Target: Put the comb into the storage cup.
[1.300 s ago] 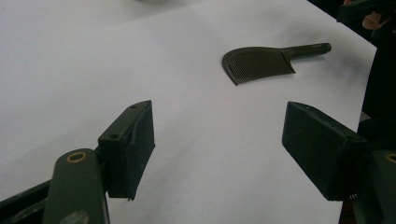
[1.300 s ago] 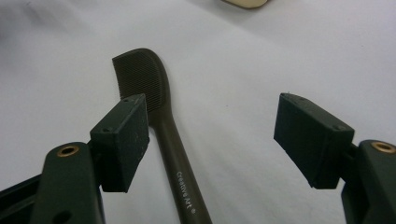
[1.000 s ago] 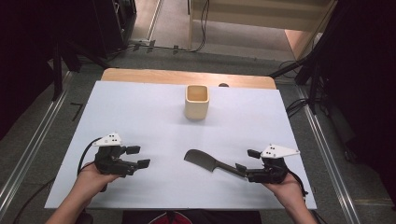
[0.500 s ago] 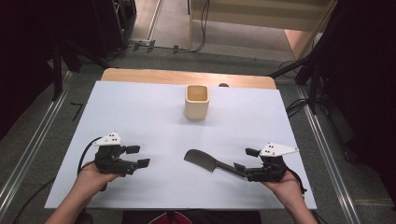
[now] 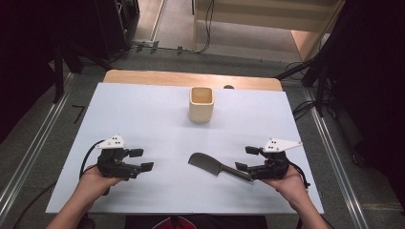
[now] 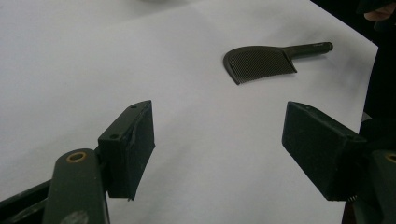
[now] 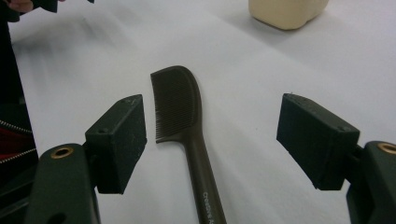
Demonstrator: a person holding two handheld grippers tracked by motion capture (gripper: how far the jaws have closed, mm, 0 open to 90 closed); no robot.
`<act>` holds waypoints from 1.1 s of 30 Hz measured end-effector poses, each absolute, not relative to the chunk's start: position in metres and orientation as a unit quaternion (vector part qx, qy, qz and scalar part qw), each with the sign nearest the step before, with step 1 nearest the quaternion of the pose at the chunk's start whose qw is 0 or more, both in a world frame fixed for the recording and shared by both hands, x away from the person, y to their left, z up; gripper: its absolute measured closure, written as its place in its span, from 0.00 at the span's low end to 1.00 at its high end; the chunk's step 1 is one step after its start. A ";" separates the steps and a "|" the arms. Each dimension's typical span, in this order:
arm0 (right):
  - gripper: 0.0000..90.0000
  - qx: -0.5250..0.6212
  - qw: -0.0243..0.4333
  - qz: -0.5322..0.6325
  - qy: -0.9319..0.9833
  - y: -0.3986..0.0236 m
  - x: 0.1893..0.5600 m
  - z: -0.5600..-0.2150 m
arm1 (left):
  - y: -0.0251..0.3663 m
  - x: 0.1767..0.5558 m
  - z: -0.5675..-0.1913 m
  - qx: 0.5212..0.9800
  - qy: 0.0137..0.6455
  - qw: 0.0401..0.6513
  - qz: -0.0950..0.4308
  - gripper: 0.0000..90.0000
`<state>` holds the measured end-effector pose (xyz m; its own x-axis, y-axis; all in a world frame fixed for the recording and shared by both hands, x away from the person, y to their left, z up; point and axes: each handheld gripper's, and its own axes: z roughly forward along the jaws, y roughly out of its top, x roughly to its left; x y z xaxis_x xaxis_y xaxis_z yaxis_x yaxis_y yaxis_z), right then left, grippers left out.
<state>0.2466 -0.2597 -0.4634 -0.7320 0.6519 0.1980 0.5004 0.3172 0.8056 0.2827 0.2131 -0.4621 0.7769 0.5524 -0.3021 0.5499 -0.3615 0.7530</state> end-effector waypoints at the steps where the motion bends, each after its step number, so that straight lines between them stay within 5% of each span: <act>1: 0.25 0.355 0.082 0.463 0.808 -0.259 0.249 -0.463 | 0.213 0.283 -0.462 0.825 0.334 0.456 0.002 0.29; 33: 0.29 0.344 0.064 0.423 0.836 -0.256 0.251 -0.501 | 0.215 0.282 -0.461 0.822 0.337 0.460 0.003 0.29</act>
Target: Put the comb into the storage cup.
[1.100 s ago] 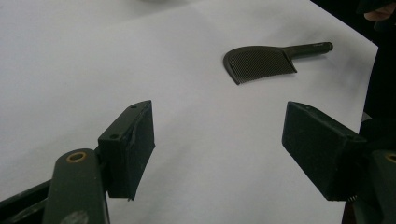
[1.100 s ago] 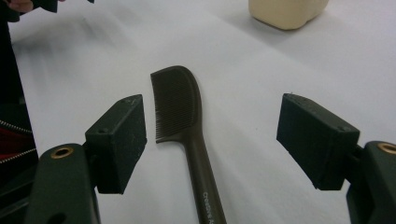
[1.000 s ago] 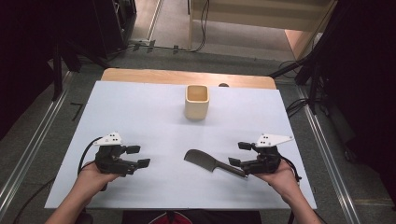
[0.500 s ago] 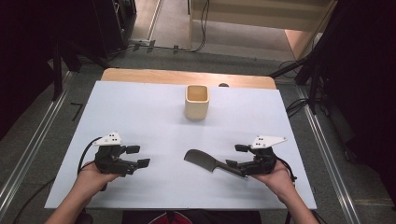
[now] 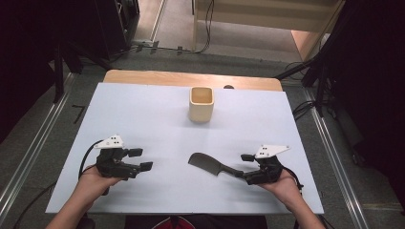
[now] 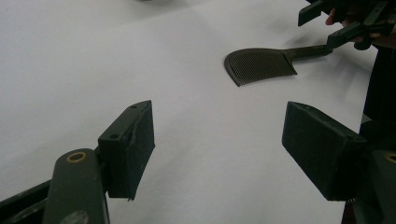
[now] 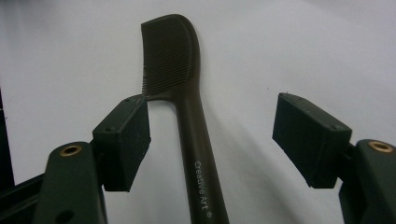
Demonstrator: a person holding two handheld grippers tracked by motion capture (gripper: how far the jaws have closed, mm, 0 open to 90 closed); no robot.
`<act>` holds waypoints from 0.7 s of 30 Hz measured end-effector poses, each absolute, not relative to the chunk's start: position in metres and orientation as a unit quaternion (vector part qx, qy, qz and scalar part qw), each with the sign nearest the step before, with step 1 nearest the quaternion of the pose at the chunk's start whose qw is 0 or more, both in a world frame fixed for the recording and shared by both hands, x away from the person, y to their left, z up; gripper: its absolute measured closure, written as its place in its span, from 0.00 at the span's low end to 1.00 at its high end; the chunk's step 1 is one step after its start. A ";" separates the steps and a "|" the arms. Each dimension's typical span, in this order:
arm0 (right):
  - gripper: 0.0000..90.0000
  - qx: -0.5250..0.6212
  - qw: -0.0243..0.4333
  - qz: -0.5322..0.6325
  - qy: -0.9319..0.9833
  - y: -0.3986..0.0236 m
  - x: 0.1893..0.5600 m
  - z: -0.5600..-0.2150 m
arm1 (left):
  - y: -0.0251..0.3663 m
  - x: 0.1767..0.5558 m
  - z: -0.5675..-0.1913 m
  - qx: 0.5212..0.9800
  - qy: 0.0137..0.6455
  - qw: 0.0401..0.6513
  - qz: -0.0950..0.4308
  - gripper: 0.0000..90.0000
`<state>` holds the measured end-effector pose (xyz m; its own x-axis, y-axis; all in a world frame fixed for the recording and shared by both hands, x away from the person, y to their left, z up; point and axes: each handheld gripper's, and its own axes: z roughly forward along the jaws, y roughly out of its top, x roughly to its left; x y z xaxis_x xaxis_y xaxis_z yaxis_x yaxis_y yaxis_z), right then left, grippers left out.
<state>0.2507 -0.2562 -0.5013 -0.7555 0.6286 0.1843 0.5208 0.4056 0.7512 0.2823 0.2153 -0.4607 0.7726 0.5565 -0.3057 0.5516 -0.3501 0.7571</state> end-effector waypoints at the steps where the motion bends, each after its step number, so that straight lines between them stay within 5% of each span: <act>1: 0.29 0.346 0.064 0.421 0.836 -0.257 0.250 -0.501 | 0.216 0.282 -0.461 0.822 0.337 0.459 0.002 0.29; 21: 0.42 0.328 0.053 0.392 0.858 -0.252 0.248 -0.514 | 0.216 0.283 -0.460 0.821 0.338 0.459 0.004 0.29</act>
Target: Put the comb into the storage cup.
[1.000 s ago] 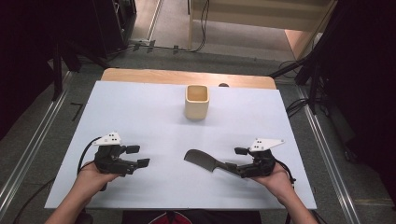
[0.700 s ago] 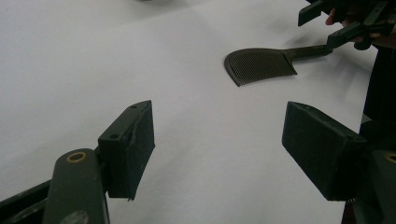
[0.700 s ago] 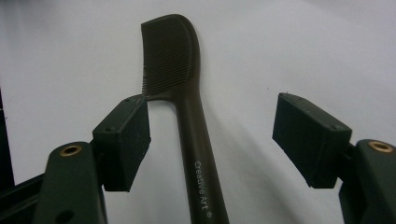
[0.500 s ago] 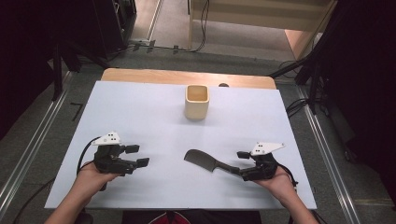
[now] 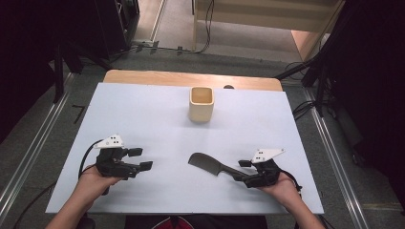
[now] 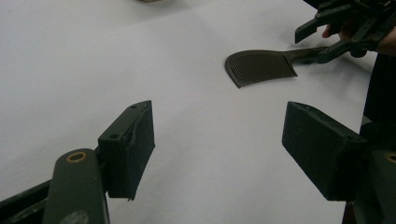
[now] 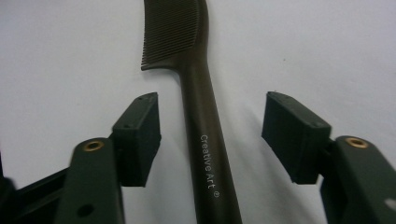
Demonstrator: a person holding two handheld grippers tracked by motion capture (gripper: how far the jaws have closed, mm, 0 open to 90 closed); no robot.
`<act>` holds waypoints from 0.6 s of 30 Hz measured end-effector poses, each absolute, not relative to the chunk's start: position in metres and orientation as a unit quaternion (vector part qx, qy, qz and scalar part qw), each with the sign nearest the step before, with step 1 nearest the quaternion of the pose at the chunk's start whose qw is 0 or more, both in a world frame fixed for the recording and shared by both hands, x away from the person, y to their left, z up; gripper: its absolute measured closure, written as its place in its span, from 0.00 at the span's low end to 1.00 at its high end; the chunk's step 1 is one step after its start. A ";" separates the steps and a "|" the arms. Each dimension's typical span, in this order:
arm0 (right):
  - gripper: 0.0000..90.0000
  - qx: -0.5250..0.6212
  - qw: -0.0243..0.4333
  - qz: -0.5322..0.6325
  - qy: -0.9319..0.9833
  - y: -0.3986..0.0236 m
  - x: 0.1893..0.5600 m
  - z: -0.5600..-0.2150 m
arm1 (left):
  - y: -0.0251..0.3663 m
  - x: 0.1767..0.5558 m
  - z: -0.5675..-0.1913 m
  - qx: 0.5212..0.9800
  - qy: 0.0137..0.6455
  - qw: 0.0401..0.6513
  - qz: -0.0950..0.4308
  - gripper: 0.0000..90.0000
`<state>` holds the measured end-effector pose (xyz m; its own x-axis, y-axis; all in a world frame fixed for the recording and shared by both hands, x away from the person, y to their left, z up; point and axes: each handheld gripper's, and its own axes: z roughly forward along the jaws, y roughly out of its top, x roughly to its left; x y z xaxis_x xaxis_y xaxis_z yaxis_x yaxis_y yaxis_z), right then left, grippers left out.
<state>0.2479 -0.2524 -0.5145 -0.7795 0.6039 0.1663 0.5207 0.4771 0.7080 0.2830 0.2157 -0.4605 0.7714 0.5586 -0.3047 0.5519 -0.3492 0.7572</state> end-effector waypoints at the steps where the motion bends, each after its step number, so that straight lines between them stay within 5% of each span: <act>1: 0.43 0.328 0.054 0.390 0.859 -0.252 0.248 -0.515 | 0.216 0.283 -0.460 0.821 0.338 0.460 0.004 0.29; 18: 0.68 0.314 0.071 0.385 0.865 -0.248 0.245 -0.520 | 0.215 0.283 -0.461 0.822 0.337 0.459 0.003 0.29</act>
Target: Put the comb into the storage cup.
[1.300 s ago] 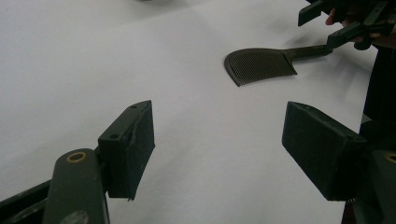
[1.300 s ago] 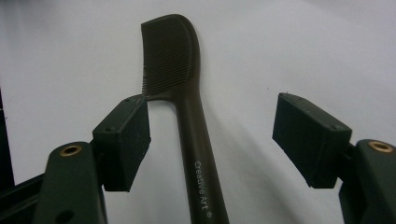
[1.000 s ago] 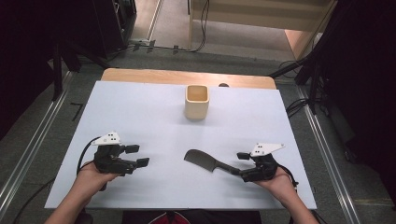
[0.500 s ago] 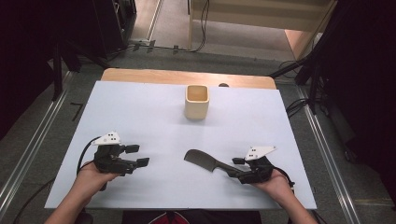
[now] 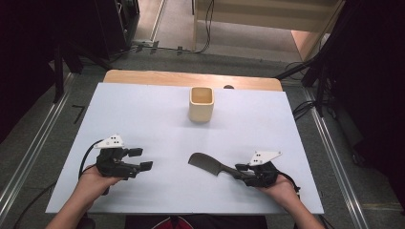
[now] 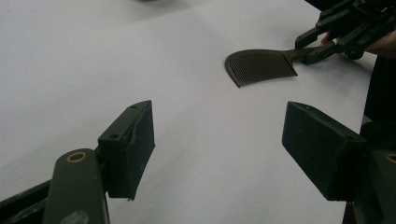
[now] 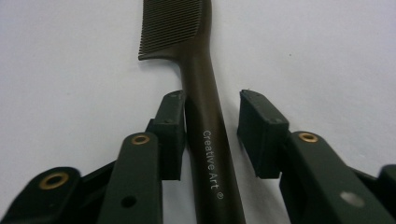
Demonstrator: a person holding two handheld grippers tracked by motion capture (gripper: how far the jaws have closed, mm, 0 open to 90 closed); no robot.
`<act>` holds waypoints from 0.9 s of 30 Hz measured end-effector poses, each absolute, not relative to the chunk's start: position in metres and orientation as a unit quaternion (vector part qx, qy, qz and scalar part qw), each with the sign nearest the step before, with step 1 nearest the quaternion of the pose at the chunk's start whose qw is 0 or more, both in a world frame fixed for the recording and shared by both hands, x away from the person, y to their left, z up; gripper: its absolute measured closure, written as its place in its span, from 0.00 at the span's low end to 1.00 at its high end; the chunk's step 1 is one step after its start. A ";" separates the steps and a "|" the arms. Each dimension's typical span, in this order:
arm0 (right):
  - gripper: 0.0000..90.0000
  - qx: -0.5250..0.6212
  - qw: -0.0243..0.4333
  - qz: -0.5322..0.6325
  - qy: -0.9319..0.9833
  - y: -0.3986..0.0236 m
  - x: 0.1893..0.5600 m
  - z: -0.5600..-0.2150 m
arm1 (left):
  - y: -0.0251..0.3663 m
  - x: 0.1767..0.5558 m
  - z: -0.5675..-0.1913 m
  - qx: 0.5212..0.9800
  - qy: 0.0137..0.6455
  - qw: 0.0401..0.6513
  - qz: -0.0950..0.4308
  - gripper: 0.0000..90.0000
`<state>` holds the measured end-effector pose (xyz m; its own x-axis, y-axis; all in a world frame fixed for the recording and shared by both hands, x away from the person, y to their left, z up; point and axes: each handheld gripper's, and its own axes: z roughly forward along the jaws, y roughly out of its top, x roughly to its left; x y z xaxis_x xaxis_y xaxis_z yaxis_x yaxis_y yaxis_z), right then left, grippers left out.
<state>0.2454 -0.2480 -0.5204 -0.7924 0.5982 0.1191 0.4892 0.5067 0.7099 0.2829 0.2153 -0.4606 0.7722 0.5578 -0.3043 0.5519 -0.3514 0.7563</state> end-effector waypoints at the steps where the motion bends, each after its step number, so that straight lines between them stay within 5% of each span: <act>1: 0.70 0.312 0.071 0.384 0.866 -0.247 0.245 -0.520 | 0.215 0.283 -0.461 0.822 0.338 0.459 0.003 0.29; 27: 0.78 0.307 0.048 0.387 0.868 -0.247 0.249 -0.518 | 0.215 0.283 -0.461 0.822 0.336 0.460 0.003 0.29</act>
